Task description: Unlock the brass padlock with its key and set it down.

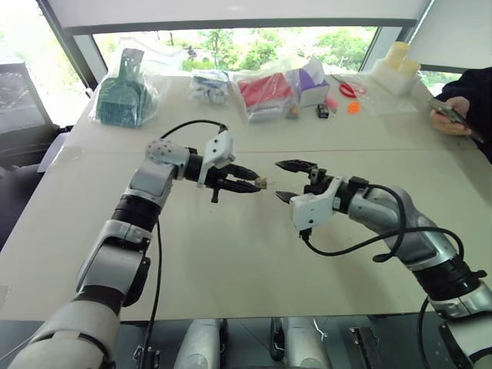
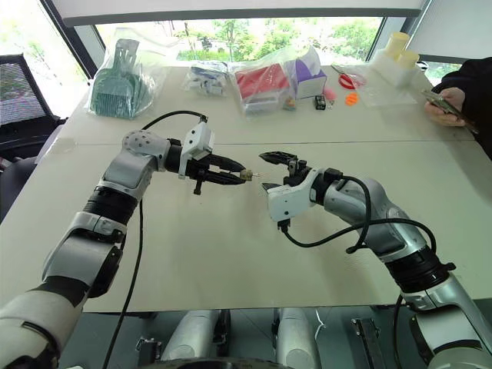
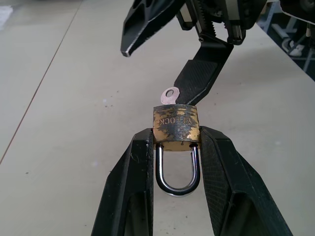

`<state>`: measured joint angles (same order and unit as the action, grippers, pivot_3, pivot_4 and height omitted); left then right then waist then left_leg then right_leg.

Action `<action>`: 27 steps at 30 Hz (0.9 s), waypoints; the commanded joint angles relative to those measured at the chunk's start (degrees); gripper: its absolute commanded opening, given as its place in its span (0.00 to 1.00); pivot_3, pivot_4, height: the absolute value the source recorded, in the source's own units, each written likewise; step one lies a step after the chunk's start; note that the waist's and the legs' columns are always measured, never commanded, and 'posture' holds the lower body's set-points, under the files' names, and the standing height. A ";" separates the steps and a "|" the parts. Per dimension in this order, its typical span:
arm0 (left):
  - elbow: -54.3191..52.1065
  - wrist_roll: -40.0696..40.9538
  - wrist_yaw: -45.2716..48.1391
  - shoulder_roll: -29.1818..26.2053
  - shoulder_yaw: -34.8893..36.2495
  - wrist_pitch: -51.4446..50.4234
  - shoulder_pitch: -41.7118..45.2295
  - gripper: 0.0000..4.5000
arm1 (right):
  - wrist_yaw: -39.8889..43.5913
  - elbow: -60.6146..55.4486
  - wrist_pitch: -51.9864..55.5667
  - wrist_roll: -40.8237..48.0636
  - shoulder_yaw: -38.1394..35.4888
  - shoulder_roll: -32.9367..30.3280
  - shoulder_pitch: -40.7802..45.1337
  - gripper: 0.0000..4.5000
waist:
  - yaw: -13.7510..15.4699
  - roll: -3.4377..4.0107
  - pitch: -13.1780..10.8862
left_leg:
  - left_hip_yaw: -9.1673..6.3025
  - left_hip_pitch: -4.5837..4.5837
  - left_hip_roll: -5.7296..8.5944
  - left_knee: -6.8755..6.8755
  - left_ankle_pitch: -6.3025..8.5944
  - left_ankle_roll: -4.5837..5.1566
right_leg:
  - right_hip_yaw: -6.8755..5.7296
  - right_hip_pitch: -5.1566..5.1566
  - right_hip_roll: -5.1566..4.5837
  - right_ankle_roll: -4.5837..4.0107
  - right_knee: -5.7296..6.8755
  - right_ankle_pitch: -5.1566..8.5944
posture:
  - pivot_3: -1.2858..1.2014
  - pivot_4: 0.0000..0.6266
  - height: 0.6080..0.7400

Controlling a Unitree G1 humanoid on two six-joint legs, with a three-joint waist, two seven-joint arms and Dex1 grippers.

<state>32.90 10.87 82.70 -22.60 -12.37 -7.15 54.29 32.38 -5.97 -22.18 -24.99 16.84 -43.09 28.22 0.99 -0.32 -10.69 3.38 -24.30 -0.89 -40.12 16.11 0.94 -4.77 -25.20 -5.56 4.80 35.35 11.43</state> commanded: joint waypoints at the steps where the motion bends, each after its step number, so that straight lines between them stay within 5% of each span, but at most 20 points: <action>1: -1.96 1.87 0.62 -0.29 1.81 -1.41 2.39 0.16 | -1.98 -0.31 -2.78 -0.41 -1.58 1.23 1.89 0.77 | -0.30 0.00 0.00 | 0.00 0.00 0.00 0.00 0.00 0.00 | 0.00 0.00 0.00 0.00 0.00 0.00 | 0.52 0.24 1.00; 9: -2.52 2.29 0.41 -0.06 1.85 -2.70 2.55 0.16 | -2.24 1.00 -4.25 -1.40 -1.01 3.07 3.02 0.77 | -0.29 0.00 0.00 | -0.01 0.01 0.00 0.01 0.00 0.00 | 0.00 0.00 0.00 0.00 0.00 0.00 | 0.52 0.24 1.00; 12: -2.41 2.16 0.25 0.11 1.77 -2.78 2.54 0.16 | -1.98 1.43 -4.49 -1.70 -0.93 3.69 3.41 0.56 | -0.29 0.00 0.00 | -0.01 0.01 0.00 0.01 0.00 0.00 | 0.00 0.00 0.00 0.00 0.00 0.00 | 0.52 0.24 1.00; 17: -3.24 2.64 0.40 0.29 1.84 -3.71 2.37 0.16 | -1.80 1.78 -4.99 -2.01 -0.98 4.12 3.75 0.00 | -0.34 0.00 0.00 | -0.01 0.01 0.00 0.01 0.00 0.00 | 0.01 0.00 0.00 0.00 0.00 0.00 | 0.52 0.24 1.00; 25: -4.77 3.02 0.19 0.48 1.91 -5.19 2.08 0.16 | -1.45 1.77 -4.98 -2.10 -1.16 4.44 3.44 0.00 | -0.31 0.00 0.00 | -0.01 0.01 0.00 0.01 0.00 0.00 | 0.01 0.00 0.00 0.00 0.01 0.00 | 0.52 0.24 1.00; 27: -5.16 2.79 -0.30 0.21 2.02 -5.21 1.84 0.40 | -1.20 1.83 -4.53 -1.83 -1.39 4.35 3.35 0.00 | -0.31 0.00 0.00 | -0.01 0.01 0.00 0.01 0.00 0.00 | 0.01 0.00 0.00 0.00 0.01 0.00 | 0.52 0.24 1.00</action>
<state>30.98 12.96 82.41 -22.40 -10.95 -13.10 55.25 31.24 -3.02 -26.72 -27.88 16.93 -39.23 30.27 0.68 -0.32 -10.69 3.36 -24.29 -0.89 -40.11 16.10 0.93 -4.76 -25.20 -5.56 4.80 35.35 11.43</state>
